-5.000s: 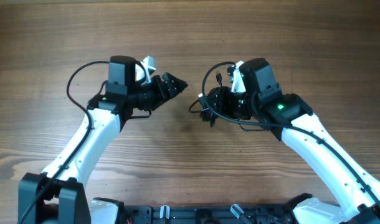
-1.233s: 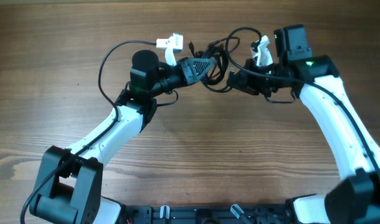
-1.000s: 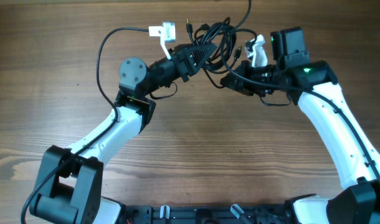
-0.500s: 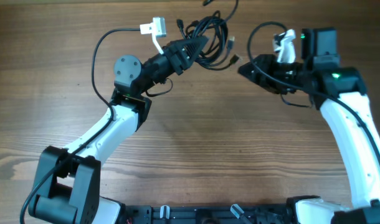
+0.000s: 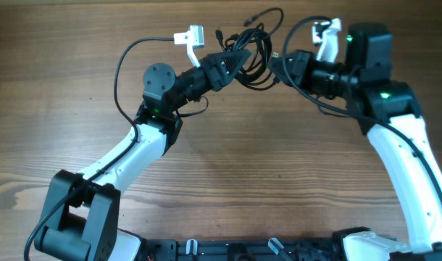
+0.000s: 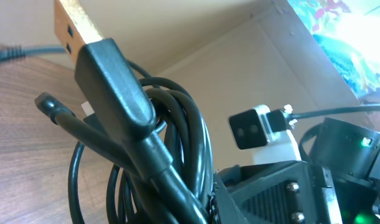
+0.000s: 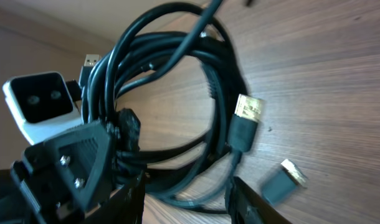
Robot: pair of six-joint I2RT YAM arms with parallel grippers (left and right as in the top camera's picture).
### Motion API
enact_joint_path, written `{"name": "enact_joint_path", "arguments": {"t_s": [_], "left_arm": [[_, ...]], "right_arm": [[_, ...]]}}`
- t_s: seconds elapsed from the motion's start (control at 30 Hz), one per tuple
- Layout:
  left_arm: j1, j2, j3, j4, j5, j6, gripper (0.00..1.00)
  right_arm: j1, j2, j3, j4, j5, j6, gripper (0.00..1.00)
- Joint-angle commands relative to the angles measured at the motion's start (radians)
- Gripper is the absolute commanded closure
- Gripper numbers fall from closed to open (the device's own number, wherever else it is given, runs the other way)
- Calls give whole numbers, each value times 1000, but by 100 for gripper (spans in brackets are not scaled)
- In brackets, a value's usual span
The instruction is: Untangle cables
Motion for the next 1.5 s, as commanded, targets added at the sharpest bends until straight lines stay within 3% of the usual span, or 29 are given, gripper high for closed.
{"name": "enact_joint_path", "arguments": {"t_s": [0.0,0.37,0.6,0.77,0.9,1.3,1.47], "left_arm": [[-13,-28,26,8,-10,27,96],[-40,-28,26,5,-10,27,96],[-40,-28,26,-116,-10,55,96],[-40,-28,26,-119,-10,58,96],[-40,-28,26,-120,-10,58,96],[-40,-28,26,-149,-10,58,96],[-40,-28,26,-149,-10,58,96]], "right_arm": [[24,48,13,11,14,34,60],[24,140,13,18,6,60,71],[19,138,13,43,-47,55,81],[19,138,13,35,-61,46,80],[12,138,13,26,11,22,63],[6,137,13,52,-62,-80,74],[5,137,13,-21,77,-44,74]]}}
